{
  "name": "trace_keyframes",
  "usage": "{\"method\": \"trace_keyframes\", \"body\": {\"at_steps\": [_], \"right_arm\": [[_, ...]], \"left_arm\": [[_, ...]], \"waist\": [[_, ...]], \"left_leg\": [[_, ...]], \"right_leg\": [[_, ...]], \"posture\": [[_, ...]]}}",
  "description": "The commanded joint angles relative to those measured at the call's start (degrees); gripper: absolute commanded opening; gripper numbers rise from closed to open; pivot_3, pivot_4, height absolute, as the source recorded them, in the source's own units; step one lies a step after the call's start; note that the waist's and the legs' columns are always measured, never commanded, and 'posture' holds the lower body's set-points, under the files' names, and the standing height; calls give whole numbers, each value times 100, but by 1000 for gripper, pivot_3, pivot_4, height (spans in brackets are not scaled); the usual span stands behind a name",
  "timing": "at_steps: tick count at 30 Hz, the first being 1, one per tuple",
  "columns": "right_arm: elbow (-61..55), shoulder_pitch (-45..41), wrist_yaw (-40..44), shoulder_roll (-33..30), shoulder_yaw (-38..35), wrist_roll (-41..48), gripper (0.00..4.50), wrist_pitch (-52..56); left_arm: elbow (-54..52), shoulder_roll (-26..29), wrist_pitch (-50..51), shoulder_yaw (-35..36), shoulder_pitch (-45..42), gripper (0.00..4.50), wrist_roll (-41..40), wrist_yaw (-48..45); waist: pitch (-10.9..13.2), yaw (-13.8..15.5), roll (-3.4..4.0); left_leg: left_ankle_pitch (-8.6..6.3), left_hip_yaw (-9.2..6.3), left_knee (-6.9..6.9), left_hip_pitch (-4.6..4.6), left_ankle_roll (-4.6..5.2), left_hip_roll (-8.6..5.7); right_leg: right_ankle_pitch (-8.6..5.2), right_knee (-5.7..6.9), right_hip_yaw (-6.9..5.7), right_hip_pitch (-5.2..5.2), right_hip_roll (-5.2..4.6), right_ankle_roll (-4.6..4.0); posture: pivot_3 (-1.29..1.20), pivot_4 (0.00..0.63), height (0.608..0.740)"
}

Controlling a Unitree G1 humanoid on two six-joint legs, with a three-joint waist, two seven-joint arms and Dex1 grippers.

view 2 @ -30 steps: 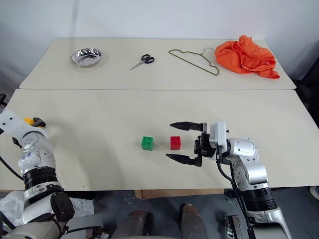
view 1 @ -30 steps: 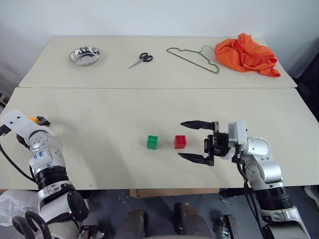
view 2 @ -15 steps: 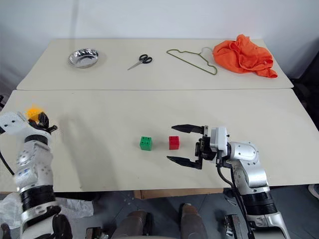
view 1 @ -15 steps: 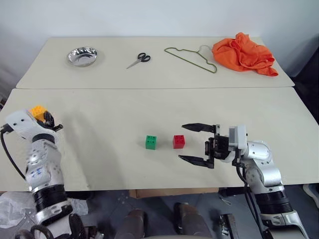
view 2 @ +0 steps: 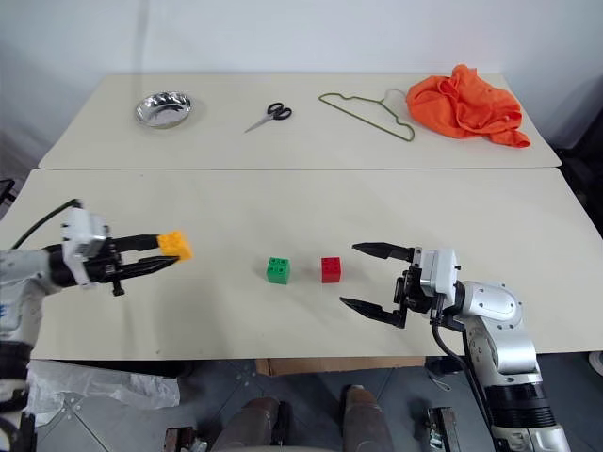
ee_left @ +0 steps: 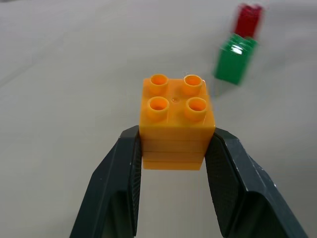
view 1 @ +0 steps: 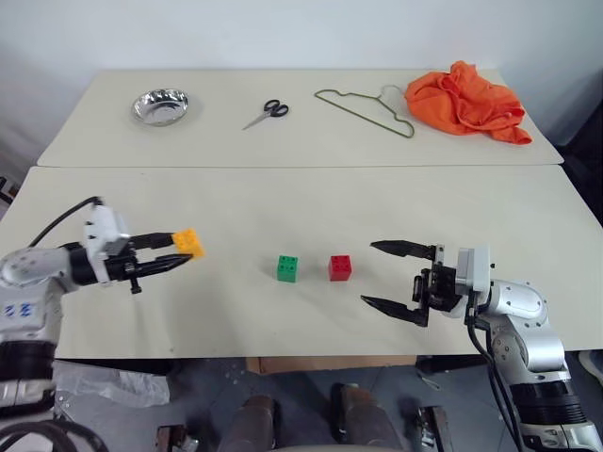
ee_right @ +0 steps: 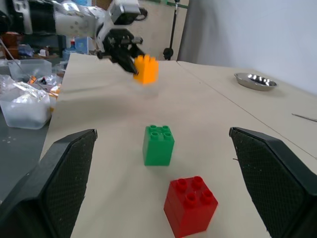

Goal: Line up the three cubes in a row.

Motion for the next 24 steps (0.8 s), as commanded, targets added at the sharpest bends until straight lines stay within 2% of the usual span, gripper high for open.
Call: {"method": "trace_keyframes", "body": {"at_steps": [1, 5, 14, 16, 18, 23, 24], "right_arm": [[-211, 78, -58, -115, -205, 3, 4500, -120], [-333, 497, -118, -328, -526, 41, 4500, -118], [-176, 730, 236, -543, -533, 90, 4500, -159], [-114, 665, 274, -530, -514, 79, 4500, -163], [-60, 593, 309, -506, -491, 63, 4500, -174], [57, 456, 484, -467, -420, 92, 4500, -195], [75, 443, 514, -469, -418, 99, 4500, -199]], "left_arm": [[636, -194, -734, -367, -479, 1461, 300, -671], [1526, -646, -1372, -628, -1044, 1461, 408, -1291], [2505, -821, -1855, -908, -1393, 1461, 720, -1405], [2511, -808, -1724, -966, -1395, 2184, 693, -1451], [2418, -757, -1606, -1019, -1352, 2725, 631, -1462], [1938, -501, -1411, -668, -1073, 4299, 356, -1283], [1831, -466, -1372, -601, -1004, 4487, 301, -1230]], "waist": [[0, -17, 0], [0, 1, 0], [1, 9, -3], [1, 9, -3], [1, 5, -4], [1, -19, -3], [1, -25, -3]], "left_leg": [[-1, 6, 0, -1, 2, 0], [-7, 15, 4, -4, 14, 1], [-8, 21, 13, -4, 20, 2], [-7, 21, 13, -4, 23, -1], [-7, 22, 13, -4, 23, -1], [-8, 20, 12, -5, 22, 4], [-8, 21, 11, -5, 22, 6]], "right_leg": [[1, 5, 2, -2, 1, 2], [3, 3, 5, -3, 2, 6], [6, 7, 11, 0, 4, 12], [8, 7, 12, 1, 2, 15], [8, 8, 13, 0, 2, 15], [8, 6, 12, -2, 4, 15], [8, 6, 13, -3, 4, 15]], "posture": [[0, 150, 740], [0, 150, 740], [0, 150, 740], [0, 150, 740], [0, 150, 740], [0, 150, 740], [0, 150, 740]]}}
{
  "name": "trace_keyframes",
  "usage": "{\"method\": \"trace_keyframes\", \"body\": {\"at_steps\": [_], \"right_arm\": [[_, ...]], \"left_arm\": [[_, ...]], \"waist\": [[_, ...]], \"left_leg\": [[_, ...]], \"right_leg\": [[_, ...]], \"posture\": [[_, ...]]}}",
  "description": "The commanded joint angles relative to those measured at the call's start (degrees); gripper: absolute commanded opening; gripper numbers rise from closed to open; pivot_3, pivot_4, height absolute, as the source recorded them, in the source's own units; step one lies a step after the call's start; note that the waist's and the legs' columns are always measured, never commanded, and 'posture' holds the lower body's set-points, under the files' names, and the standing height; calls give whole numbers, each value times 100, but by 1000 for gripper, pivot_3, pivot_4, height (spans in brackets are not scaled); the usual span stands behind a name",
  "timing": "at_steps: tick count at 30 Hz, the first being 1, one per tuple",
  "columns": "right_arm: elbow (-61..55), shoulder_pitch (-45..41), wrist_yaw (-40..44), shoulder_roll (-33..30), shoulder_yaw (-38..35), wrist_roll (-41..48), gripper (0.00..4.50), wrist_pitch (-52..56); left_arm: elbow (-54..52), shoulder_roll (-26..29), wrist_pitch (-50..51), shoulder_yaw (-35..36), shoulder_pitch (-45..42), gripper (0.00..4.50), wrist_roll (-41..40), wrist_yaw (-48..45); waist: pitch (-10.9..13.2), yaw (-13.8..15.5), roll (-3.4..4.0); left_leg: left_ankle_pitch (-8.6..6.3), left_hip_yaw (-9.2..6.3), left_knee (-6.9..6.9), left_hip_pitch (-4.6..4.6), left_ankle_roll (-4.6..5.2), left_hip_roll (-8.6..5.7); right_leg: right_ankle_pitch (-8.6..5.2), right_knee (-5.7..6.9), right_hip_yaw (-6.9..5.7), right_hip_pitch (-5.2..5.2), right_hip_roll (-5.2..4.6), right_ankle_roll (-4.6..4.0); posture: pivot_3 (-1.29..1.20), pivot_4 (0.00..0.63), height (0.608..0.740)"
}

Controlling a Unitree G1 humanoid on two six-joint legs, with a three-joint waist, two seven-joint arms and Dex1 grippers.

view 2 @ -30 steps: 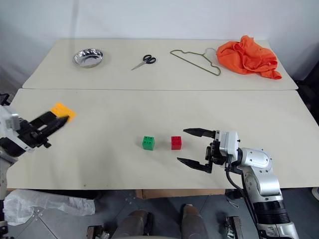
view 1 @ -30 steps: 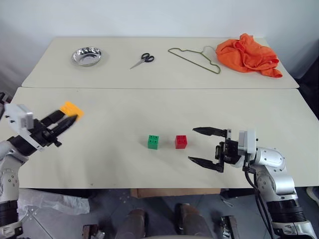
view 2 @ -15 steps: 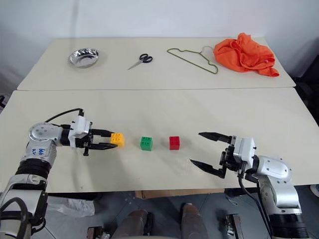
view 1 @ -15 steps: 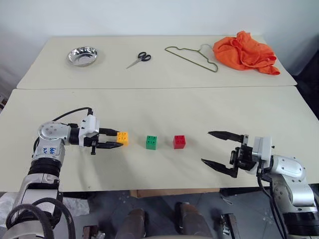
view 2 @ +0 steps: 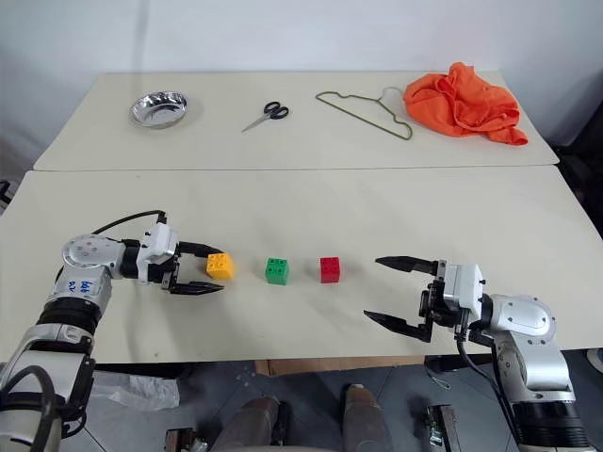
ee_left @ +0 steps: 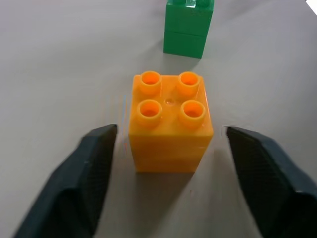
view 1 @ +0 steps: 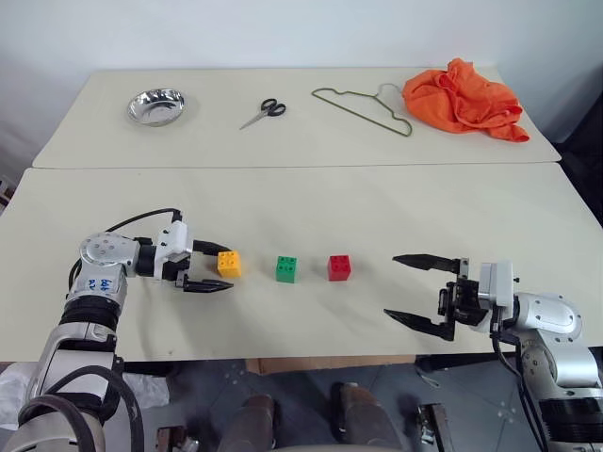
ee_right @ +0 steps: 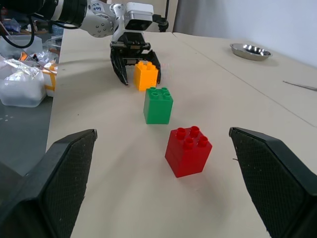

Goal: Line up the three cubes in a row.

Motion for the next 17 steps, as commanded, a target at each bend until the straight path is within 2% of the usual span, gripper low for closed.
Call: {"method": "trace_keyframes", "body": {"at_steps": [1, 3, 5, 8, 13, 17], "right_arm": [[35, -112, 176, -19, -30, 103, 4500, -99], [139, -264, 280, -43, -16, 128, 4500, -69], [237, -447, 357, -66, -26, 160, 4500, -20], [299, -587, 429, -52, -51, 209, 4500, 20], [246, -1373, 934, -315, 211, 387, 4500, 532], [492, -1795, 1105, -346, 428, 238, 4500, 676]], "left_arm": [[-592, 359, 212, 452, 389, 4487, -397, -318], [-1126, 602, 513, 820, 890, 4487, -687, -125], [-1818, 650, 571, 1368, 1456, 4487, -1071, 240], [-2444, 660, 955, 1760, 1900, 4487, -1382, 507], [-4004, 916, 1528, 2497, 2992, 4487, -1415, 1380], [-4267, 993, 1546, 2520, 3302, 4487, -1049, 1703]], "waist": [[0, -11, 0], [0, -52, 1], [1, -96, 2], [1, -48, 2], [3, 0, 5], [3, 24, 5]], "left_leg": [[0, 0, 0, 0, 0, 1], [-1, 2, -1, 0, -1, 2], [-1, -1, -2, 0, -1, 4], [-1, -16, -2, -1, -2, 5], [-1, -15, -1, 0, -2, 3], [-2, -25, -2, 2, -5, 5]], "right_leg": [[0, 0, 1, 0, 0, 0], [0, 0, 5, -1, -1, 0], [0, -2, 5, 0, -2, 0], [-1, -5, 14, 6, -8, -3], [-2, -7, 25, 8, -10, -3], [-6, -18, 24, 10, -10, -12]], "posture": [[0, 150, 740], [0, 150, 740], [0, 150, 740], [0, 150, 740], [0, 150, 740], [0, 150, 740]]}}
